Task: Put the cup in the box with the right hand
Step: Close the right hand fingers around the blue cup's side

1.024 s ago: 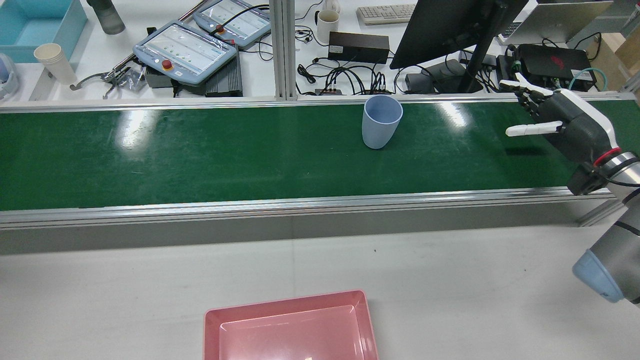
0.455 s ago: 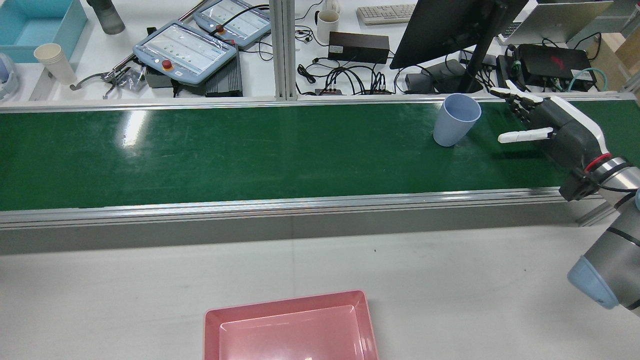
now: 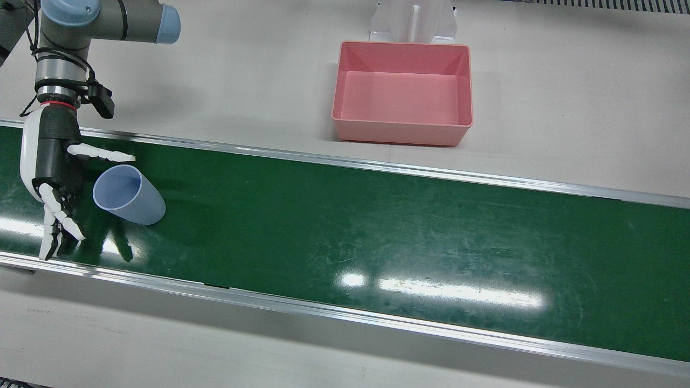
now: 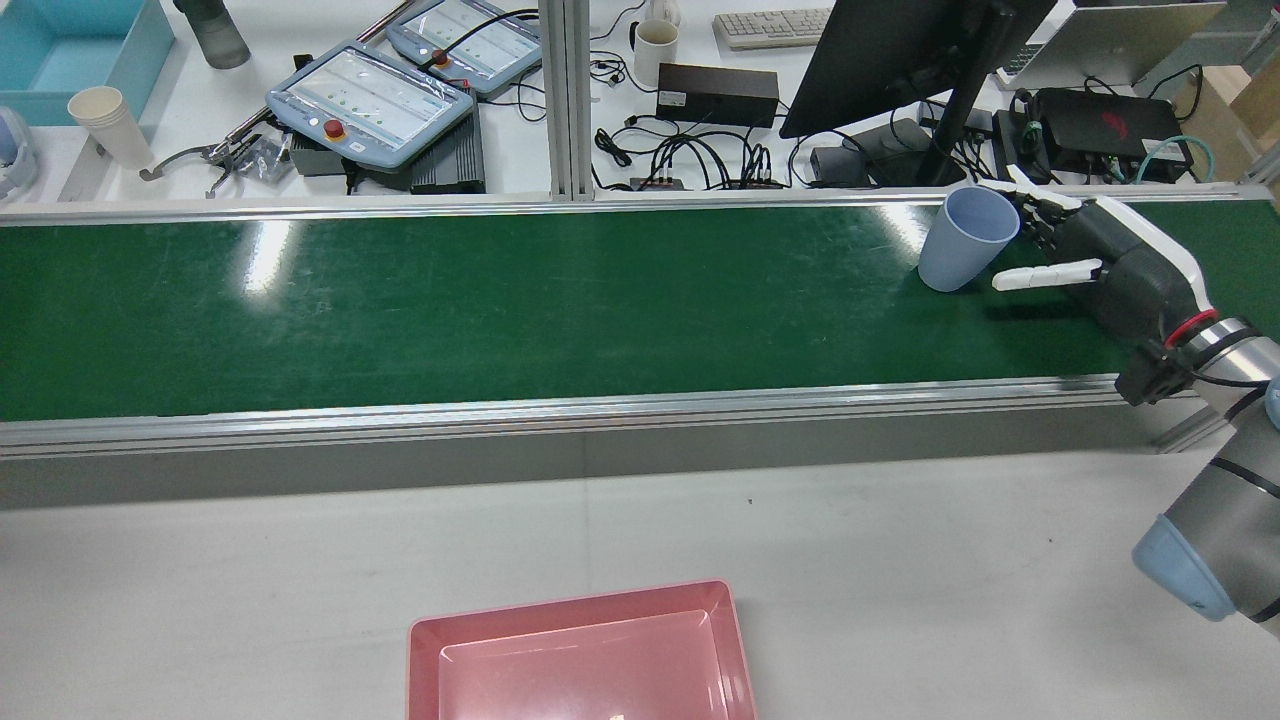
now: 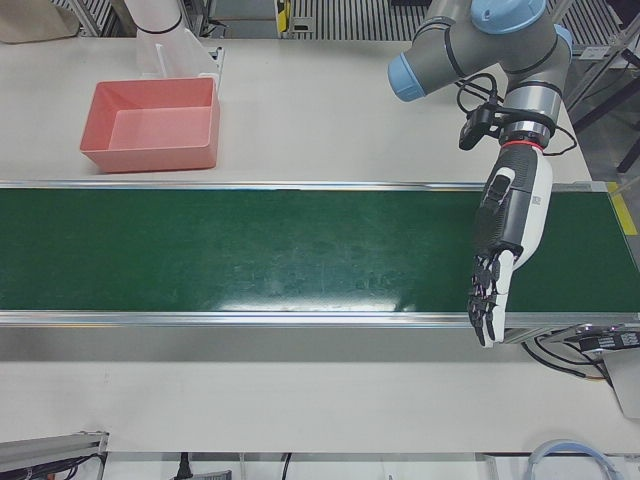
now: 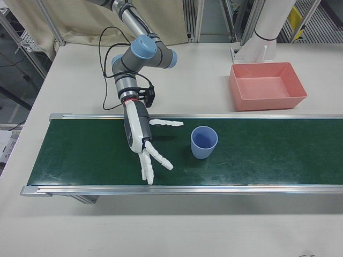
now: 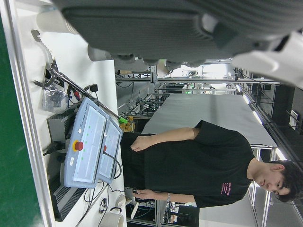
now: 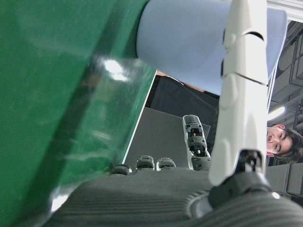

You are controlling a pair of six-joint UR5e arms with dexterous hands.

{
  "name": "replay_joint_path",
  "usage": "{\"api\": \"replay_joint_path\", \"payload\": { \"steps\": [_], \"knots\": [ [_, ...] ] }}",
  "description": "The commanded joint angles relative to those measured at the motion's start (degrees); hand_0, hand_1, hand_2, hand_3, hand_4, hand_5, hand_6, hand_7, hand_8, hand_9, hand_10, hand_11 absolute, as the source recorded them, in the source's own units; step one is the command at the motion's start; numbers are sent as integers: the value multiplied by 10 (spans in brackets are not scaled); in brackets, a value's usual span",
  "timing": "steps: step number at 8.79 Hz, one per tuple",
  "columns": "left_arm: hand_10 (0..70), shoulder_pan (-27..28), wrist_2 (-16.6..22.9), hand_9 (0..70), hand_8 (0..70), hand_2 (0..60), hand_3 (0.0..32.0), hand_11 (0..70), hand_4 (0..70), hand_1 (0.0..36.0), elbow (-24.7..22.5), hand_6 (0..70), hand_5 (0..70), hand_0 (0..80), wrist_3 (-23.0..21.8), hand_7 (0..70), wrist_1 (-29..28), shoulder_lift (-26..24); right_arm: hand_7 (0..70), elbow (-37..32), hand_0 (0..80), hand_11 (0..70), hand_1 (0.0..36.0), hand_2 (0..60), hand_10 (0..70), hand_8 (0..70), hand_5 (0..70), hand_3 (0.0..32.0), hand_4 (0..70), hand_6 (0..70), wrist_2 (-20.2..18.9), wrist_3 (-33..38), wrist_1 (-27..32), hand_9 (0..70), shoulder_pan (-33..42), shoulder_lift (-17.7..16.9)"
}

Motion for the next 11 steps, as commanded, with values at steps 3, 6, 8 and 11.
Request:
{"api": "replay_joint_path", "payload": {
  "steps": [3, 6, 8, 11],
  "knots": [
    [0, 0, 0, 0, 0, 0, 0, 0, 0, 0, 0, 0, 0, 0, 0, 0, 0, 0, 700, -2, 498, 700, 360, 600, 642, 700, 182, 0, 700, 390, 12, -1, -2, 700, 0, 1],
    [0, 0, 0, 0, 0, 0, 0, 0, 0, 0, 0, 0, 0, 0, 0, 0, 0, 0, 700, 0, 546, 700, 360, 600, 700, 700, 223, 0, 700, 425, 12, 0, -2, 700, 1, 1],
    [0, 0, 0, 0, 0, 0, 0, 0, 0, 0, 0, 0, 0, 0, 0, 0, 0, 0, 700, 45, 517, 700, 360, 600, 669, 700, 211, 0, 700, 396, 11, -5, -10, 700, 6, 1],
    [0, 0, 0, 0, 0, 0, 0, 0, 0, 0, 0, 0, 0, 0, 0, 0, 0, 0, 700, 179, 511, 700, 360, 600, 617, 700, 196, 0, 700, 386, 11, -72, -98, 700, -2, 16]
  ]
}}
